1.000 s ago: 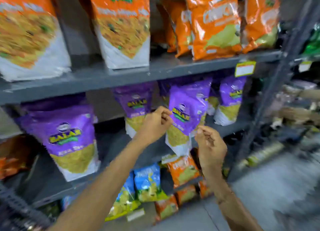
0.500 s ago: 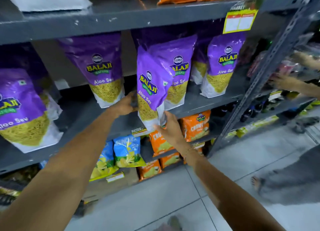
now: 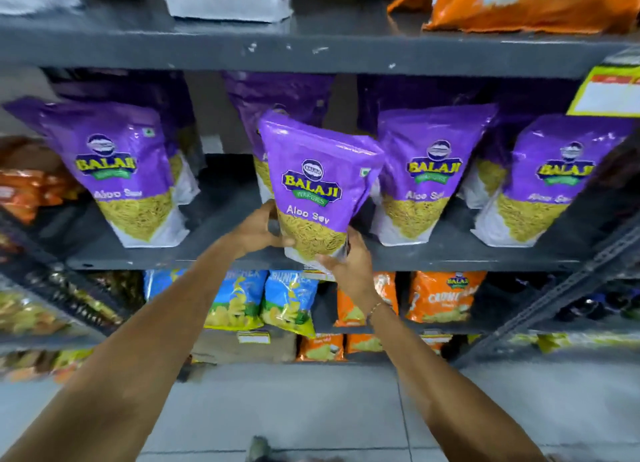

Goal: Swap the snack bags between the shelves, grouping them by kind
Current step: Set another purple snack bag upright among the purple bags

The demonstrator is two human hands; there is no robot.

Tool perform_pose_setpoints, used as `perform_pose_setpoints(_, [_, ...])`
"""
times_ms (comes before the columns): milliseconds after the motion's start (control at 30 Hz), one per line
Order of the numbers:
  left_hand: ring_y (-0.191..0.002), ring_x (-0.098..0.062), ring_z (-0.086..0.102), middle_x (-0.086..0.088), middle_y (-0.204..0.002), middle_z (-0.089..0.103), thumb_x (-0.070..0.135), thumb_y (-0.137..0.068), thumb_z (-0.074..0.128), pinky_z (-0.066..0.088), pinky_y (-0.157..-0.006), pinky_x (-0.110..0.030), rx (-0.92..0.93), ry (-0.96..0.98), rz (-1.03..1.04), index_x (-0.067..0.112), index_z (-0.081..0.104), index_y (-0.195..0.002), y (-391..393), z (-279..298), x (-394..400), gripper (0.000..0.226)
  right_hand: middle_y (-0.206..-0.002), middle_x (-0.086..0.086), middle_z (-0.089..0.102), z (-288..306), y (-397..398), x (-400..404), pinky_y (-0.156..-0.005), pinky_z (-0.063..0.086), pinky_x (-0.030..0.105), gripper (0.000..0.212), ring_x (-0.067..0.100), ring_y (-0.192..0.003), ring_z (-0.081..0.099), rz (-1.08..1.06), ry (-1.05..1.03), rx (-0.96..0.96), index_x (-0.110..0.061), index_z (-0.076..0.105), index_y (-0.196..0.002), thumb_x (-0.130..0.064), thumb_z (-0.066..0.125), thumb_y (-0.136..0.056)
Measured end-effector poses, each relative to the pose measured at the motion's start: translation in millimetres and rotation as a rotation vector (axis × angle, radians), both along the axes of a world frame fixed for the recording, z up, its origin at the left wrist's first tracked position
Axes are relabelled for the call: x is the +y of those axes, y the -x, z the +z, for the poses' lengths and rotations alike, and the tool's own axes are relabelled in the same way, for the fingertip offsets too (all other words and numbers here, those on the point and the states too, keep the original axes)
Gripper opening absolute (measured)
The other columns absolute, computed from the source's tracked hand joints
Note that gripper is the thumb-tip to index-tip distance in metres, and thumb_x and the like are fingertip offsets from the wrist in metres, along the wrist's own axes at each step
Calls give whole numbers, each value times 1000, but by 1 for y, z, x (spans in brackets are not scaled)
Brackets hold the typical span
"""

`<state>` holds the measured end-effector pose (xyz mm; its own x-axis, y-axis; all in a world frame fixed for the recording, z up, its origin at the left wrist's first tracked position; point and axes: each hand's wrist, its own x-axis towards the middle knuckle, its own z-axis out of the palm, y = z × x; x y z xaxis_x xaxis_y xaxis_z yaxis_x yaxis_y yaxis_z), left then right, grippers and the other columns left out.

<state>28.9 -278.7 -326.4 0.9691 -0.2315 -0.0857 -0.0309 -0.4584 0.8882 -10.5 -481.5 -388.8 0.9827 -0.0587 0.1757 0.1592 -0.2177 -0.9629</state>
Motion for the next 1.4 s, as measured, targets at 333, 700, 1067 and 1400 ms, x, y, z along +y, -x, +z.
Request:
perform_pose_setpoints(333, [-90, -22, 65, -2, -94, 67, 5, -49, 89, 53, -87, -38, -15, 174, 288, 23, 52, -90, 1, -8, 45, 59, -109, 4, 67, 5, -43, 23, -90, 53, 38, 55, 16, -102, 63, 161, -6, 49, -22, 53, -114, -6, 80, -69])
perform_pose_setpoints(700, [-100, -23, 66, -9, -108, 68, 6, -56, 87, 51, -94, -36, -33, 178, 265, 12, 59, -108, -16, -11, 50, 59, -103, 1, 69, 7, -52, 37, -92, 55, 50, 53, 28, -105, 66, 84, 16, 20, -41, 55, -107, -23, 81, -64])
perform_pose_setpoints(1067, [-104, -23, 66, -13, -116, 68, 12, -58, 87, 51, -94, -34, -35, 155, 263, 9, 57, -114, -20, -14, 54, 63, -111, -1, 67, 6, -58, 38, -96, 53, 49, 55, 21, -111, 64, 110, 35, 59, -30, 51, -114, -15, 81, -70])
perform_pose_setpoints(1400, [-102, -18, 63, -13, -121, 65, 9, -61, 85, 51, -91, -30, -44, 177, 251, 8, 54, -119, -12, -12, 52, 66, -124, 1, 61, 11, -53, 39, -105, 48, 49, 61, 19, -120, 58, 159, 45, 136, -18, 43, -127, -12, 77, -77])
